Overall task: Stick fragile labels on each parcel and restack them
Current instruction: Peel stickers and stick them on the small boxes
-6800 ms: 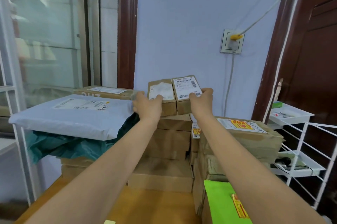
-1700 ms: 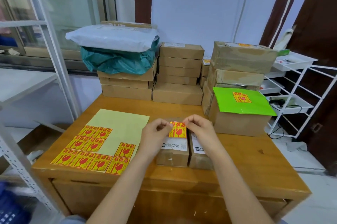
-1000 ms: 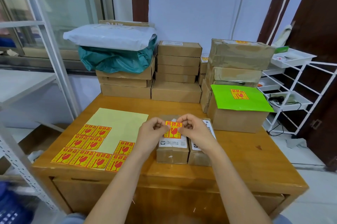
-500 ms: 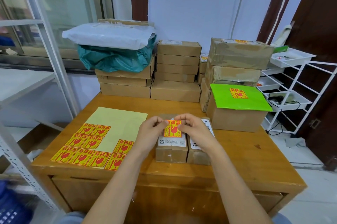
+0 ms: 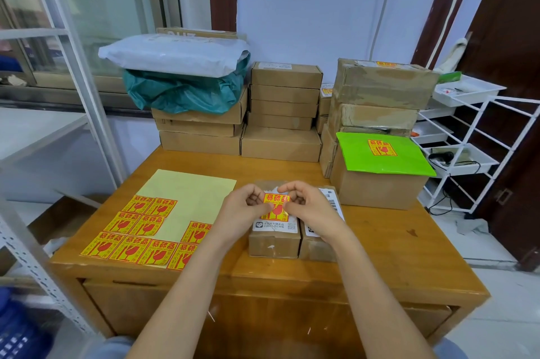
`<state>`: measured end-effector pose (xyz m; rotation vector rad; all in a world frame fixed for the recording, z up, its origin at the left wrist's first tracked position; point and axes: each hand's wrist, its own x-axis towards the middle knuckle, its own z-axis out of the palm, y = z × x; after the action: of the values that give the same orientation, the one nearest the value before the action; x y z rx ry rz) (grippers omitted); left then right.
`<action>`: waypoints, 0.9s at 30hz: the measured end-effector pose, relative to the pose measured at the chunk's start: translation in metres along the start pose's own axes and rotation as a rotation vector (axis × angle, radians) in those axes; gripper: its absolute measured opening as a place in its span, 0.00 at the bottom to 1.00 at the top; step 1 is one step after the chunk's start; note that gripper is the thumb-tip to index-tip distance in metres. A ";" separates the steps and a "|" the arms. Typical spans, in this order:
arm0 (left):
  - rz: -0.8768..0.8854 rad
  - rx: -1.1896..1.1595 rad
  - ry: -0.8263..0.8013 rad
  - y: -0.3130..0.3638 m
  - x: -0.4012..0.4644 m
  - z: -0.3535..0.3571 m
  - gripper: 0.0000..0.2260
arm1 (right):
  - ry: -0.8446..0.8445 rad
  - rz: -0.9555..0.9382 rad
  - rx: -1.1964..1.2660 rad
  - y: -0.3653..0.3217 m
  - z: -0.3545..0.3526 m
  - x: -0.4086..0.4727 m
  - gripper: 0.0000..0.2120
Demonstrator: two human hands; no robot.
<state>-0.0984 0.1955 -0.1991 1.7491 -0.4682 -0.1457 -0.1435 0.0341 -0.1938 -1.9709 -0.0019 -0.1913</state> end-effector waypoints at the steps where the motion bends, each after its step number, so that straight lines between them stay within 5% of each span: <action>1: 0.002 0.015 -0.005 0.000 0.000 0.000 0.08 | 0.001 -0.002 -0.004 0.000 0.000 0.000 0.15; 27: 0.023 0.080 -0.047 -0.003 0.003 -0.003 0.10 | 0.016 -0.044 -0.104 -0.001 0.002 -0.002 0.14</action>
<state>-0.0941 0.1977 -0.2004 1.8209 -0.5347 -0.1542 -0.1451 0.0364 -0.1939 -2.0742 -0.0259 -0.2402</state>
